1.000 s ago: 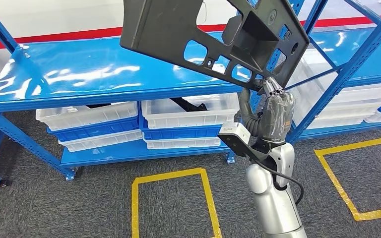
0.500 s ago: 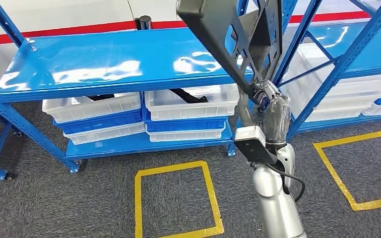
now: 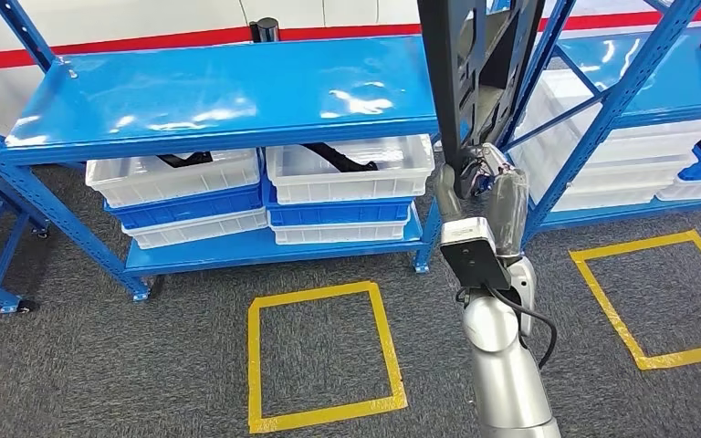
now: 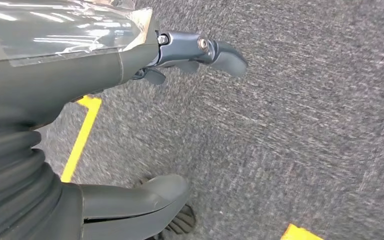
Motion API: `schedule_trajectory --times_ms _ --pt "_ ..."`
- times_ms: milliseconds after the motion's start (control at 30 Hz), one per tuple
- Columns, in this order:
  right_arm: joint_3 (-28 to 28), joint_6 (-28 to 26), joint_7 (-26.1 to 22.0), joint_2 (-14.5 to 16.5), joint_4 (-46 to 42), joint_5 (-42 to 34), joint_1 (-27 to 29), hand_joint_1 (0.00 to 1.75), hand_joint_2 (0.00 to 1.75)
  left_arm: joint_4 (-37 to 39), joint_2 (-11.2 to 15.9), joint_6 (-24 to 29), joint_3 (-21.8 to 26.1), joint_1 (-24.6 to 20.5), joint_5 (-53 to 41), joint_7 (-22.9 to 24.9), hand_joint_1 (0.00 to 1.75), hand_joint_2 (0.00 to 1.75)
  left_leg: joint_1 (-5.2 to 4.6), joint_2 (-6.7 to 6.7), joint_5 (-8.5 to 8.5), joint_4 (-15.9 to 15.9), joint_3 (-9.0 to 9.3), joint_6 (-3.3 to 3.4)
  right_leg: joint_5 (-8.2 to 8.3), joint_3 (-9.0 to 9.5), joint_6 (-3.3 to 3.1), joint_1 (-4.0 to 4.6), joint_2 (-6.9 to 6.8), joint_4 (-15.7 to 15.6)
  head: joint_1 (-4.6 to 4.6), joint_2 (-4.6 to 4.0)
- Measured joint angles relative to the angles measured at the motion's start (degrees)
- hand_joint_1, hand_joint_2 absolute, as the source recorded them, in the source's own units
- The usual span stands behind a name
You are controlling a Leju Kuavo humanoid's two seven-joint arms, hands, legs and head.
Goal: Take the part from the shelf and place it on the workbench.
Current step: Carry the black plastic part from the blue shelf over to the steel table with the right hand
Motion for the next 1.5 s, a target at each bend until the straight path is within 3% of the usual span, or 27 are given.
schedule_trajectory --times_ms 67,100,200,267,300,367,433,500,567,600,667,733,767,800,833,900,933,1000,1100,1133,1200,1267,1300,1333,1400,1467,1500 --pt "-0.3 0.1 -0.2 0.0 0.1 -0.2 0.0 1.75 1.75 0.0 0.0 0.0 0.0 0.0 -0.1 0.2 0.0 1.75 -0.11 0.19 1.07 -0.1 -0.75 1.09 0.34 -0.5 0.68 -0.19 0.05 0.1 0.04 0.01" --pt "-0.5 0.2 -0.2 -0.1 0.1 -0.4 0.0 1.75 1.75 0.0 0.0 0.0 0.1 -0.1 -0.1 0.4 0.0 1.75 -0.05 0.33 1.73 -0.2 -1.26 1.65 -0.59 -1.14 0.72 -0.26 0.09 0.9 0.08 0.01" --pt "-0.8 0.4 -0.3 -0.3 0.2 -0.6 -0.1 1.75 1.75 0.0 0.1 0.0 0.2 -0.2 -0.4 0.6 0.0 1.75 0.05 0.65 3.82 -0.3 -3.59 2.61 -7.69 -4.34 -0.06 -0.38 0.21 9.9 0.21 0.0" --pt "-0.9 0.5 -0.3 -0.4 0.2 -0.7 0.0 1.75 1.75 0.0 0.1 0.0 0.3 -0.2 -0.4 0.7 0.0 1.75 -0.03 0.74 5.2 -0.2 -5.45 2.63 -10.43 -5.1 0.24 -0.39 0.23 16.3 0.21 0.0" --pt "-0.9 0.6 -0.3 -0.4 0.3 -0.7 0.0 1.75 1.75 0.0 0.1 0.0 0.3 -0.2 -0.4 0.7 0.0 1.75 -0.05 0.77 5.87 -0.2 -6.35 2.56 -10.19 -4.22 0.71 -0.4 0.23 17.0 0.21 0.0" --pt "-1.0 0.8 -0.3 -0.4 0.3 -0.7 -0.2 1.75 1.75 0.0 0.1 0.1 0.4 -0.2 -0.4 0.8 0.0 1.75 -0.07 0.76 7.2 -0.1 -7.95 2.26 -8.18 0.54 1.52 -0.38 0.23 12.5 0.21 0.0" --pt "-1.0 0.9 -0.3 -0.4 0.3 -0.7 -0.5 1.75 1.75 0.0 0.1 0.3 0.5 -0.3 -0.6 0.8 0.0 1.75 -0.19 0.71 8.43 -0.1 -9.02 1.72 -8.01 7.19 1.14 -0.12 0.24 3.7 0.16 0.01" --pt "-1.0 0.8 -0.1 -0.4 0.2 -0.5 -0.7 1.75 1.75 0.0 0.0 0.3 0.6 -0.3 -1.0 0.7 0.0 1.75 -0.21 0.69 9.73 -0.3 -9.4 1.04 -8.8 10.22 0.26 0.28 0.32 -1.4 0.1 0.01" --pt "-1.2 0.6 0.0 -0.5 0.0 -0.2 -0.2 1.75 1.75 0.0 0.1 0.3 0.8 -0.2 -1.4 0.5 0.0 1.75 -0.02 0.62 10.62 -0.7 -9.58 0.32 -8.14 9.62 -0.58 0.16 0.36 -1.9 0.1 0.0" --pt "-1.3 0.5 0.1 -0.5 -0.3 -0.1 0.2 1.75 1.75 0.0 0.1 0.2 0.8 -0.1 -1.6 0.4 0.0 1.75 0.12 0.55 9.72 -0.2 -9.91 -0.05 -7.6 9.19 -1.16 -0.02 0.32 -1.9 0.08 0.0" --pt "-1.5 0.4 0.2 -0.5 -1.0 0.1 1.1 1.75 1.75 0.0 0.1 0.0 0.9 0.1 -1.8 0.2 0.0 1.75 0.4 0.45 4.55 3.5 -11.13 -0.72 -6.23 8.08 -2.21 -0.41 0.14 -2.1 0.01 0.0" --pt "-1.7 0.2 0.2 -0.5 -1.8 0.4 2.1 1.75 1.75 0.0 0.1 0.0 0.9 0.1 -1.9 0.0 0.0 1.75 0.48 0.42 -1.29 10.9 -12.63 -1.31 -4.8 6.63 -2.6 -0.28 0.09 -2.0 -0.06 0.0" --pt "-1.8 0.2 0.2 -0.5 -2.0 0.5 2.4 1.75 1.75 0.0 0.1 0.0 0.9 0.1 -1.9 -0.1 0.0 1.75 0.5 0.42 -2.34 14.2 -12.95 -1.51 -4.1 5.79 -2.54 -0.26 0.09 -1.9 -0.06 0.0" --pt "-1.9 0.1 0.2 -0.6 -2.1 0.6 2.7 1.75 1.75 0.0 0.1 0.0 0.9 0.1 -1.9 -0.2 0.0 1.75 0.53 0.42 -2.11 16.2 -12.73 -1.66 -3.46 4.9 -2.42 -0.25 0.09 -1.7 -0.08 0.0" --pt "-2.0 0.1 0.2 -0.6 -2.2 0.7 3.0 1.75 1.75 0.0 0.1 0.0 0.9 0.1 -2.0 -0.2 0.0 1.75 0.61 0.43 -0.73 16.0 -11.32 -1.7 -2.89 3.89 -2.21 -0.26 0.11 -1.4 -0.07 0.0" --pt "-2.2 0.1 0.2 -0.6 -2.4 0.9 3.2 1.75 1.75 0.0 0.2 0.0 1.0 0.0 -2.1 -0.3 0.0 1.75 0.78 0.41 1.37 10.3 -5.86 -1.57 -2.04 2.2 -1.69 -0.25 0.15 -0.7 -0.08 0.0" --pt "-2.2 0.1 0.2 -0.7 -2.6 1.0 3.2 1.75 1.75 0.0 0.2 0.0 1.0 0.0 -2.1 -0.3 0.0 1.75 0.77 0.34 1.32 6.1 -2.64 -1.36 -1.68 1.53 -1.35 -0.15 0.13 -0.3 -0.05 0.0" --pt "-2.3 0.1 0.2 -0.8 -2.8 1.1 3.0 1.75 1.75 -0.1 0.2 0.0 1.0 -0.2 -2.2 -0.3 0.0 1.75 0.42 0.18 -0.13 0.8 0.76 -0.76 -0.95 0.79 -0.54 0.03 0.03 0.1 0.02 0.0" --pt "-2.4 0.0 0.2 -1.2 -2.9 1.0 2.9 1.75 1.75 -0.1 0.2 0.0 1.3 -0.2 -2.1 -0.5 0.0 1.75 0.08 0.28 0.36 -0.4 0.18 0.93 -0.51 -0.11 0.43 -0.08 -0.05 0.5 0.07 0.0" --pt "-2.4 0.0 0.2 -1.4 -2.9 1.0 2.9 1.75 1.75 -0.1 0.2 0.0 1.4 -0.2 -2.1 -0.6 0.0 1.75 0.12 0.41 0.92 -0.5 -0.31 1.63 -1.71 -0.82 0.37 -0.11 0.01 1.8 0.09 0.0" --pt "-2.4 -0.2 0.2 -1.8 -2.9 0.9 2.9 1.75 1.75 -0.1 0.3 0.0 1.7 -0.2 -1.9 -0.8 0.0 1.75 0.2 0.66 2.13 -0.7 -1.52 2.45 -6.09 -2.99 -0.09 -0.21 0.16 7.3 0.16 0.01" --pt "-2.4 -0.3 0.2 -2.1 -2.9 0.9 3.0 1.75 1.75 -0.1 0.3 0.0 1.9 -0.2 -1.9 -0.8 0.0 1.75 0.17 0.74 3.23 -0.6 -2.87 2.53 -9.43 -4.79 -0.06 -0.24 0.22 14.4 0.2 0.01" --pt "-2.4 -0.3 0.3 -2.2 -2.9 0.9 3.1 1.75 1.75 -0.1 0.3 -0.1 1.9 -0.2 -1.9 -0.8 0.0 1.75 0.16 0.77 3.76 -0.6 -3.55 2.47 -9.62 -4.85 0.34 -0.25 0.22 16.3 0.19 0.01" --pt "-2.4 -0.3 0.4 -2.3 -3.0 0.9 3.2 1.75 1.75 -0.1 0.3 -0.1 2.0 -0.2 -1.9 -0.8 0.0 1.75 0.17 0.79 4.25 -0.5 -4.15 2.38 -8.9 -3.9 0.86 -0.26 0.22 16.2 0.19 0.01" --pt "-2.4 -0.4 0.6 -2.4 -3.3 0.9 3.3 1.75 1.75 -0.1 0.3 -0.2 2.1 -0.2 -2.1 -0.8 0.0 1.75 0.17 0.79 5.05 -0.5 -5.04 2.06 -6.71 1.22 1.52 -0.25 0.21 9.8 0.19 0.01" --pt "-2.4 -0.4 0.8 -2.4 -4.0 1.0 3.4 1.75 1.75 -0.1 0.3 -0.2 2.3 -0.2 -2.2 -0.8 0.0 1.75 -0.04 0.77 5.65 -0.4 -5.52 1.5 -6.3 6.75 1.14 0.04 0.24 1.7 0.16 0.01" --pt "-2.4 -0.4 0.9 -2.4 -4.3 1.1 3.5 1.75 1.75 -0.1 0.3 -0.2 2.4 -0.2 -2.2 -0.8 0.0 1.75 -0.15 0.78 5.91 -0.3 -5.64 1.18 -6.55 7.89 0.77 0.19 0.27 -0.5 0.15 0.01"
